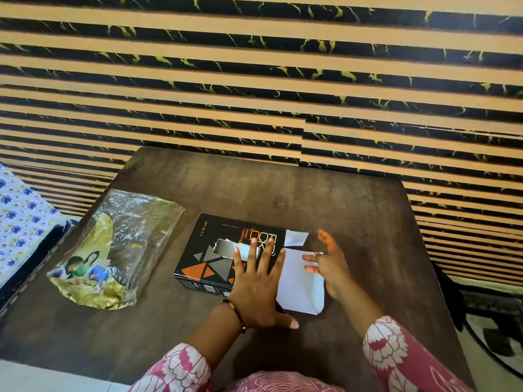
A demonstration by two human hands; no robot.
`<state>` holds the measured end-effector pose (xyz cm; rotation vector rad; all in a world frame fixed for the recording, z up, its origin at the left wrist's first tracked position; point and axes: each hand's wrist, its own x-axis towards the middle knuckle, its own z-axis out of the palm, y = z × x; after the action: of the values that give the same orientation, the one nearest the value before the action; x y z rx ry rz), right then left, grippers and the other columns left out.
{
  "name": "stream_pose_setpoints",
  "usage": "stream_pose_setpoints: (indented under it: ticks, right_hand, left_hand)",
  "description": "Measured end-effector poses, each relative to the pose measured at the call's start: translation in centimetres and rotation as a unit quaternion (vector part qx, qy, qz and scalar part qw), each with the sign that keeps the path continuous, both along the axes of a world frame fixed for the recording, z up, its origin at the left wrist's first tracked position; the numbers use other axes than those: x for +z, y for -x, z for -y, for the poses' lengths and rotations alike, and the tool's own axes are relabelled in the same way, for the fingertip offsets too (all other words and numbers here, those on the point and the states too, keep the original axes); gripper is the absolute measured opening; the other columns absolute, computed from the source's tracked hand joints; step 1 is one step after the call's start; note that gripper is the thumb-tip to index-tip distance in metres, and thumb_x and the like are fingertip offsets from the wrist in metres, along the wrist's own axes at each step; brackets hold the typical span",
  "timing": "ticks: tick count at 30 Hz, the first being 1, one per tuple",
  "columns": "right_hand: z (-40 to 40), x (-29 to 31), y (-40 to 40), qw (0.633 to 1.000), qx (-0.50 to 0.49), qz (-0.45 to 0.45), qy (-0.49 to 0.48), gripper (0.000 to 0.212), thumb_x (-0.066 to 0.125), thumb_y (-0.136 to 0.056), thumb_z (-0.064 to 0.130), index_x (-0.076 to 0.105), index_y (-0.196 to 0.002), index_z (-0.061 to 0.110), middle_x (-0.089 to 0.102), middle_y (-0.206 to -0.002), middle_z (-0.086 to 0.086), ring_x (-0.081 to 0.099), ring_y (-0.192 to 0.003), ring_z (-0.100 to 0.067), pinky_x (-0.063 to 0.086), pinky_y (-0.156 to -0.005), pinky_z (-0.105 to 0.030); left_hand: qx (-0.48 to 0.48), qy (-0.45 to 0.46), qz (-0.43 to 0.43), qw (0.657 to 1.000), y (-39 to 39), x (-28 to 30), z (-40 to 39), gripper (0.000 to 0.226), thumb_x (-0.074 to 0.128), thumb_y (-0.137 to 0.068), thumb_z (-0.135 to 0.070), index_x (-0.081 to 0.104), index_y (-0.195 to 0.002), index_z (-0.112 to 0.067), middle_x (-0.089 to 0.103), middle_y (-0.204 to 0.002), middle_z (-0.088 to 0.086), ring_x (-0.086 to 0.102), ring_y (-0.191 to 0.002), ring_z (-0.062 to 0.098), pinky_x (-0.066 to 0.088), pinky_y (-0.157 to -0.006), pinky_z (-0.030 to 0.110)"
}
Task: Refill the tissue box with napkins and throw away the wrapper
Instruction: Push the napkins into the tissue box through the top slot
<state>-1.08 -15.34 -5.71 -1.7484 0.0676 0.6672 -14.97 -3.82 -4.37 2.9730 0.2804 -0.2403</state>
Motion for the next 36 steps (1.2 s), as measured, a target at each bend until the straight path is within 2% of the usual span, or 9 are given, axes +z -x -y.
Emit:
stream_pose_setpoints:
  ticks: [4,6,11,14,19,22,27,32,36]
  right_hand:
    - [0.0,-1.2,0.5,0.991,0.115,0.012,0.065,0.069,0.044,-0.083,-0.011,0.039,-0.132,0.038,0.048,-0.128,0.002,0.06,-0.101,-0.027,0.055,-0.062,-0.031]
    - [0.5,-2.0,1.1,0.988,0.127,0.021,0.083,0.066,0.044,-0.085,-0.009,0.039,-0.133,0.037,0.046,-0.133,0.001,0.058,-0.104,-0.029,0.056,-0.071,-0.035]
    - [2.1,-2.6,3.1,0.965,0.218,0.097,0.111,0.057,0.042,-0.088,-0.006,0.036,-0.136,0.025,0.045,-0.137,-0.012,0.048,-0.121,-0.031,0.042,-0.098,-0.036]
    - [1.6,-3.2,3.8,0.928,0.289,0.175,0.157,0.052,0.042,-0.09,-0.004,0.036,-0.138,0.015,0.036,-0.147,-0.012,0.034,-0.135,-0.028,0.031,-0.112,-0.039]
    - [2.1,-3.5,5.0,0.918,0.241,0.239,0.205,0.045,0.045,-0.092,0.008,0.04,-0.137,0.015,0.036,-0.147,-0.005,0.032,-0.136,-0.02,0.021,-0.11,-0.023]
    - [3.8,-3.3,5.4,0.901,0.099,0.353,0.231,0.045,0.048,-0.087,0.002,0.047,-0.13,0.012,0.045,-0.138,-0.008,0.04,-0.125,-0.025,0.032,-0.108,-0.033]
    - [3.3,-2.7,5.5,0.973,0.012,0.157,0.169,0.034,0.038,-0.096,0.021,0.047,-0.129,0.015,0.051,-0.131,-0.008,0.052,-0.111,-0.022,0.046,-0.094,-0.036]
    - [2.0,-1.1,6.2,0.973,0.019,0.204,0.105,0.035,0.041,-0.093,0.007,0.047,-0.127,0.013,0.041,-0.122,0.0,0.048,-0.084,-0.004,0.038,-0.073,-0.011]
    - [1.1,-0.7,7.9,0.959,0.069,0.25,0.111,0.046,0.048,-0.09,0.005,0.037,-0.134,0.015,0.032,-0.13,-0.002,0.049,-0.096,-0.008,0.047,-0.078,-0.018]
  left_hand:
    - [0.014,-0.009,-0.009,1.0,0.1,-0.2,0.3,0.11,0.026,-0.057,-0.09,0.031,-0.14,-0.017,0.037,-0.146,0.017,0.028,-0.134,0.046,0.022,-0.103,0.071]
    - [0.035,-0.036,0.011,0.999,-0.3,-0.3,0.6,0.085,0.035,-0.072,-0.074,0.04,-0.135,-0.018,0.051,-0.137,0.015,0.041,-0.127,0.045,0.034,-0.097,0.07]
    - [0.014,-0.044,0.03,0.999,-1.8,0.4,1.0,0.083,0.048,-0.079,-0.041,0.001,-0.146,-0.023,-0.011,-0.157,0.006,-0.015,-0.14,0.041,-0.004,-0.101,0.074]
    - [-0.032,-0.085,0.023,0.996,-3.3,0.8,0.8,0.08,0.047,-0.079,-0.04,0.004,-0.145,-0.025,-0.018,-0.156,0.003,-0.025,-0.139,0.033,-0.014,-0.1,0.071]
    - [-0.023,-0.041,0.007,0.999,-4.1,0.3,0.4,0.063,0.045,-0.079,-0.04,0.031,-0.139,-0.025,-0.009,-0.157,-0.001,-0.021,-0.141,0.026,-0.013,-0.105,0.067]
    - [-0.022,-0.026,0.022,0.999,-3.8,-0.1,0.3,0.057,0.042,-0.079,-0.038,0.04,-0.133,-0.022,-0.004,-0.158,-0.003,-0.018,-0.142,0.024,-0.014,-0.106,0.066]
    - [-0.018,-0.016,0.037,0.999,-3.5,-0.3,0.2,0.057,0.04,-0.08,-0.04,0.038,-0.135,-0.022,-0.001,-0.158,-0.004,-0.016,-0.143,0.024,-0.01,-0.109,0.065]
    - [-0.017,0.026,0.082,0.996,-3.2,-0.2,0.1,0.053,0.042,-0.079,-0.037,0.042,-0.129,-0.021,0.009,-0.156,-0.002,-0.008,-0.144,0.022,-0.009,-0.109,0.061]
    - [0.041,0.149,0.198,0.968,-2.7,-0.4,-0.3,0.048,0.041,-0.078,-0.034,0.047,-0.124,-0.022,0.032,-0.148,0.001,0.014,-0.143,0.02,0.0,-0.116,0.051]
